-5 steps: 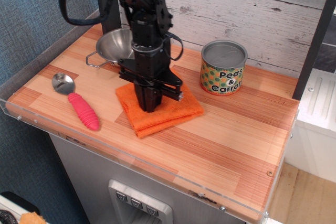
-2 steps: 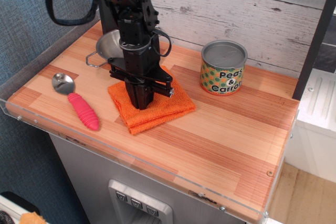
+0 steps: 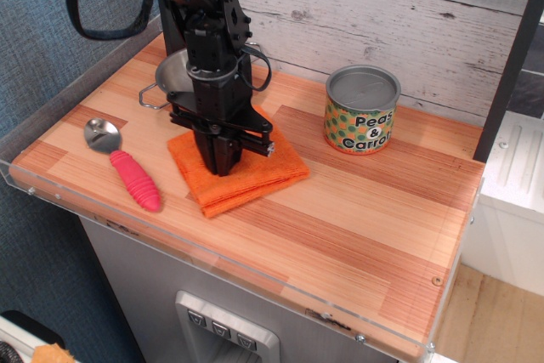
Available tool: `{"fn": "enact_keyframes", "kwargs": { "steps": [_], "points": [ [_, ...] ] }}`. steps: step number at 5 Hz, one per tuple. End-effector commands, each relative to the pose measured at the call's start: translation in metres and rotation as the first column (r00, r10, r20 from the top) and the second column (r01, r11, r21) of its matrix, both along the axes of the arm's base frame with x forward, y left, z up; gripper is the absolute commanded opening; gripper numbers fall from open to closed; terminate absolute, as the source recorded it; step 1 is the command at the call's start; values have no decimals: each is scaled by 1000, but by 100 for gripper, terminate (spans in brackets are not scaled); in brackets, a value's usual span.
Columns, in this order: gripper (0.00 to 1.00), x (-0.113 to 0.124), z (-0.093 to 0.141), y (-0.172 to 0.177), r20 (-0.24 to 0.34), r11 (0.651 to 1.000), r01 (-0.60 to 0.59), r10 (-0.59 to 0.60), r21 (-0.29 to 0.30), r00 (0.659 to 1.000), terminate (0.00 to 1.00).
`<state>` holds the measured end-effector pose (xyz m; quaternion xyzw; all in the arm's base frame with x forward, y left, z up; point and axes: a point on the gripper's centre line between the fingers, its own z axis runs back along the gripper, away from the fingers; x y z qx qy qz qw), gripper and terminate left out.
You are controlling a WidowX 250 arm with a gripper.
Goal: Place the orange towel between the red spoon and the can
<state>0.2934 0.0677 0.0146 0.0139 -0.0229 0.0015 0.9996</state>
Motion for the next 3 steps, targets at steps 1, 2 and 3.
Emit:
{"fn": "enact_keyframes", "kwargs": {
  "steps": [1, 2, 3],
  "points": [
    [100, 24, 71, 2, 190, 1000, 5, -7, 13, 982, 0],
    [100, 22, 85, 2, 188, 1000, -9, 7, 11, 982, 0],
    [100, 15, 98, 5, 185, 999, -34, 32, 3, 982, 0]
  ]
}}
